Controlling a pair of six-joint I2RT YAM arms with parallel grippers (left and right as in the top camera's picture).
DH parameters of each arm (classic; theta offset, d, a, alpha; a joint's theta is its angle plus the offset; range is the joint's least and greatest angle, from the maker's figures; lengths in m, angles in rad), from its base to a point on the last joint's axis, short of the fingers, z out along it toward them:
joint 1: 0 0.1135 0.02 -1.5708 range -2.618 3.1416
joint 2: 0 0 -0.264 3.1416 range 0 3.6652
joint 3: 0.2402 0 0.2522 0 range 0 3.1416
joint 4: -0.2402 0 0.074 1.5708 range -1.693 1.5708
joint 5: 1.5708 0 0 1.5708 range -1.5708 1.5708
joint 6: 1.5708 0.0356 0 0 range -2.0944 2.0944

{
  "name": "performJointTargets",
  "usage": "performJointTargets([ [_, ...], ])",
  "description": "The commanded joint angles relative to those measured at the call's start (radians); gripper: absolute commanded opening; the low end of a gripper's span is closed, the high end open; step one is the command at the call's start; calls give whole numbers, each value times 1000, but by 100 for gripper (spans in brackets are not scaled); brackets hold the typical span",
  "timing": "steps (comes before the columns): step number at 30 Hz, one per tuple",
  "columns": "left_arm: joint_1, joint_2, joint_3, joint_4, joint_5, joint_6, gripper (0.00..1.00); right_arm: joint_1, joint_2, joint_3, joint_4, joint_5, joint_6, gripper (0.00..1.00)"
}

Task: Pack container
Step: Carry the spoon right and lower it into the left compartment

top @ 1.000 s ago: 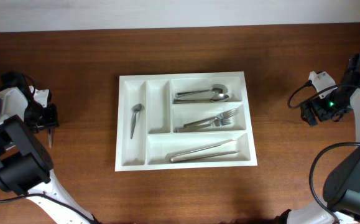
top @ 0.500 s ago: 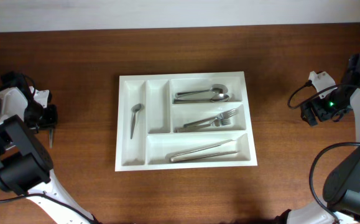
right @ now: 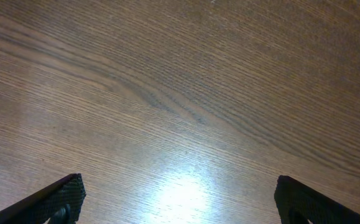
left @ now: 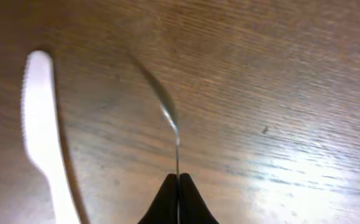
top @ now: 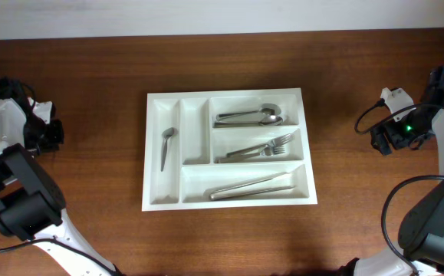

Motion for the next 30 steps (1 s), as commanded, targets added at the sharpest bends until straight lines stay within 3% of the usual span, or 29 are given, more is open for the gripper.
performJointTargets([
  [1, -16, 8, 89, -48, 1, -14, 2, 0, 2, -6, 0, -16, -7, 99],
  [14, -197, 8, 358, -249, 176, -14, 2, 0, 2, -6, 0, -16, -7, 99],
  [17, -267, 8, 380, -292, 232, -16, 2, 0, 2, -6, 0, -16, -7, 99],
  [23, -411, 8, 382, -410, 249, -137, 2, 0, 2, -6, 0, -16, -7, 99],
  [27, -492, 8, 382, -462, 328, -138, 2, 0, 2, -6, 0, -16, -7, 99],
  [30, -552, 8, 382, -486, 306, -138, 2, 0, 2, -6, 0, -16, -7, 99],
])
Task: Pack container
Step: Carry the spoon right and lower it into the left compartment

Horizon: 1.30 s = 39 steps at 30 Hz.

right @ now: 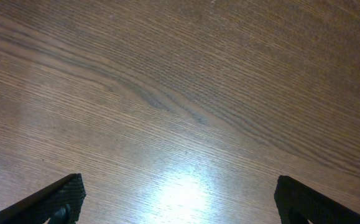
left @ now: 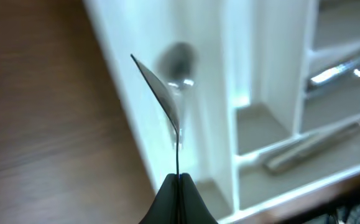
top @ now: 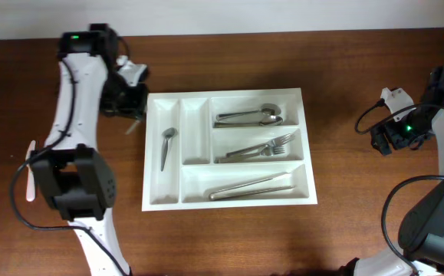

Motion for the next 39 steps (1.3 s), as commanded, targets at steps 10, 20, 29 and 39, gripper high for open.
performJointTargets([
  [10, -139, 8, 9, -11, -42, -165, 2, 0, 2, -6, 0, -16, -7, 99],
  [20, -150, 8, -66, 76, -209, -291, 7, 0, 2, -6, 0, -16, -7, 99],
  [29, -156, 8, -157, 121, -210, -292, 6, 0, 2, -6, 0, -16, -7, 99],
  [39, -131, 8, -70, 151, -219, -269, 30, 0, 2, -6, 0, -16, -7, 99],
])
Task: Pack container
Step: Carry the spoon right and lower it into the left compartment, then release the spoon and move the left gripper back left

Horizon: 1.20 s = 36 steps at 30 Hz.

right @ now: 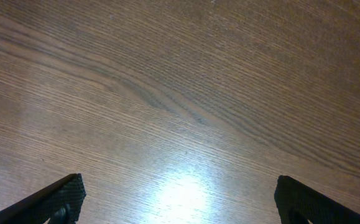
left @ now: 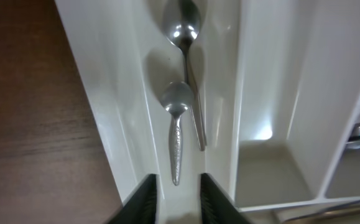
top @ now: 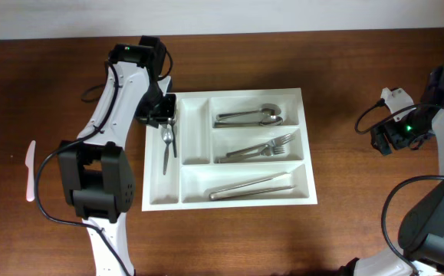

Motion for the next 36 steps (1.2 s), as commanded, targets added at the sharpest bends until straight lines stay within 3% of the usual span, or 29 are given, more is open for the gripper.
performJointTargets([
  [1, 26, 5, 87, -16, -22, 9, 34, 0, 2, -6, 0, -16, -7, 99],
  [2, 34, 5, 111, -23, -39, 10, 42, 0, 2, -6, 0, -16, -7, 99],
  [3, 44, 5, 139, -34, -68, 9, 61, 0, 2, -6, 0, -16, -7, 99],
  [4, 54, 5, 164, -45, -106, 9, 96, 0, 2, -6, 0, -16, -7, 99],
  [5, 64, 5, 182, -55, -142, 9, 99, 0, 2, -6, 0, -16, -7, 99],
  [11, 165, 5, 217, -137, -352, 8, 99, 0, 2, -6, 0, -16, -7, 99],
  [15, 278, 5, 217, -136, -345, -5, 99, 0, 2, -6, 0, -16, -7, 99],
  [21, 460, 5, 212, -148, -193, -23, 99, 0, 2, -6, 0, -16, -7, 99],
  [27, 619, 5, 138, -208, -192, -67, 99, 0, 2, -6, 0, -16, -7, 99],
  [36, 742, 5, -32, -130, -233, -47, 99, 0, 2, -6, 0, -16, -7, 99],
])
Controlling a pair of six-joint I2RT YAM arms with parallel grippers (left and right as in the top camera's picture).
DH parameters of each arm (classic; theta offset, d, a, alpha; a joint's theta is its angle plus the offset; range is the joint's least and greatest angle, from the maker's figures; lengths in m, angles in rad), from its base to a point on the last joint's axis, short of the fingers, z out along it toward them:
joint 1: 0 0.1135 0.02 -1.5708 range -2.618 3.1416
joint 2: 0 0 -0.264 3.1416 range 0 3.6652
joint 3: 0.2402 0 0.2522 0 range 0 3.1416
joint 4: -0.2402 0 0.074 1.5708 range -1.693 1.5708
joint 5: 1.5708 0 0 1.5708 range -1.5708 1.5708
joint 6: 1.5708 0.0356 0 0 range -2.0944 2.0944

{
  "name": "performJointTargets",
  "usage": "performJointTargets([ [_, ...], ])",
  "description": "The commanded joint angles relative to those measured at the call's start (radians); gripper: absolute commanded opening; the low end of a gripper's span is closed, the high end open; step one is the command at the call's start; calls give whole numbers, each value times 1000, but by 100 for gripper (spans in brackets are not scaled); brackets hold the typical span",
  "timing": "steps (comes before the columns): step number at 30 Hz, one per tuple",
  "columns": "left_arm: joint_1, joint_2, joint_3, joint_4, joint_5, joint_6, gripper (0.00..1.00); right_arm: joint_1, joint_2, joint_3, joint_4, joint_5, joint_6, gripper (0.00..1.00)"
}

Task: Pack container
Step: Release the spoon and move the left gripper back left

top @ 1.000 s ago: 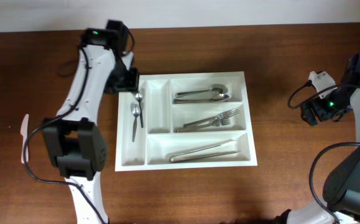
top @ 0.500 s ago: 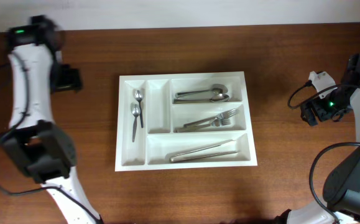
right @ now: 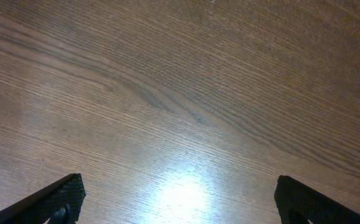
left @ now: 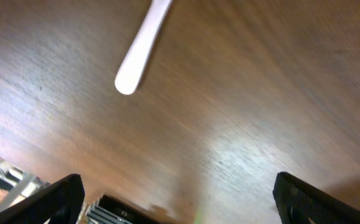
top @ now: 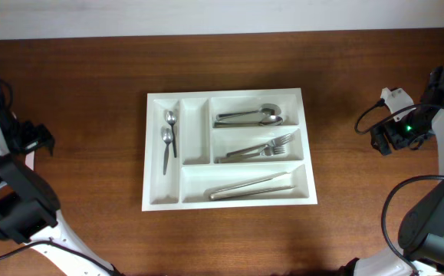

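Note:
The white cutlery tray [top: 226,199] lies mid-table. Its narrow left compartment holds two small spoons [top: 167,135]. Large spoons [top: 248,116], forks [top: 261,148] and knives [top: 251,186] fill the right compartments. My left gripper [left: 180,205] is wide open and empty at the table's far left [top: 34,140]. A white plastic knife [left: 142,50] lies on the wood just ahead of it; in the overhead view my arm mostly hides it. My right gripper [right: 180,202] is wide open over bare wood at the far right [top: 383,140].
The second narrow compartment [top: 195,130] of the tray holds nothing. The table's left edge, with dark equipment beyond it [left: 124,211], lies close under my left gripper. A cable [top: 367,115] loops off my right arm.
My left gripper was over the tray's left compartment, jaws slightly parted above the second small spoon. Now it is at the table's far left, wide open, by the white plastic knife. Right arm unchanged.
My left gripper was shut on a small spoon at the far left, beside the plastic knife. Then it held the spoon at the tray's left edge. Then the spoon lay in the left compartment next to the first. Now the gripper is back at the far left.

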Motion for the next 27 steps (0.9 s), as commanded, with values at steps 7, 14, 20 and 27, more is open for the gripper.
performJointTargets([
  [7, 34, 5, -128, 211, 152, 371, 99, 0, 2, -6, 0, -16, -7, 99],
  [14, 53, 5, -177, 259, 143, 441, 99, 0, 2, -6, 0, -16, -7, 99],
  [20, 110, 5, -230, 321, 145, 474, 99, 0, 2, -6, 0, -16, -7, 99],
  [27, 128, 5, -251, 338, 143, 580, 99, 0, 2, -6, 0, -16, -7, 99],
])
